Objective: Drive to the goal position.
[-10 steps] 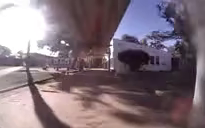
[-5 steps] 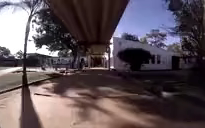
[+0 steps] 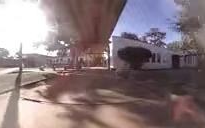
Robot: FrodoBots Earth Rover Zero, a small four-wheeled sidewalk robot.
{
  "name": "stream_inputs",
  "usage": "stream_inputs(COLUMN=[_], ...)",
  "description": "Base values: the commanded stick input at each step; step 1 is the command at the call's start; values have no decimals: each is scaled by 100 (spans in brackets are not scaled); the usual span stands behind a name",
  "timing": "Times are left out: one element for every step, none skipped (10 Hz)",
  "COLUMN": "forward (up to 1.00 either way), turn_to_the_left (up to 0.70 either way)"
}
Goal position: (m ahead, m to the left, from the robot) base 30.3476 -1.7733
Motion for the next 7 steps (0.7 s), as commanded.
stream_inputs(forward=[70, 70, 70, 70, 70, 70, 70], turn_to_the_left=[0, 0, 0, 0, 0, 0, 0])
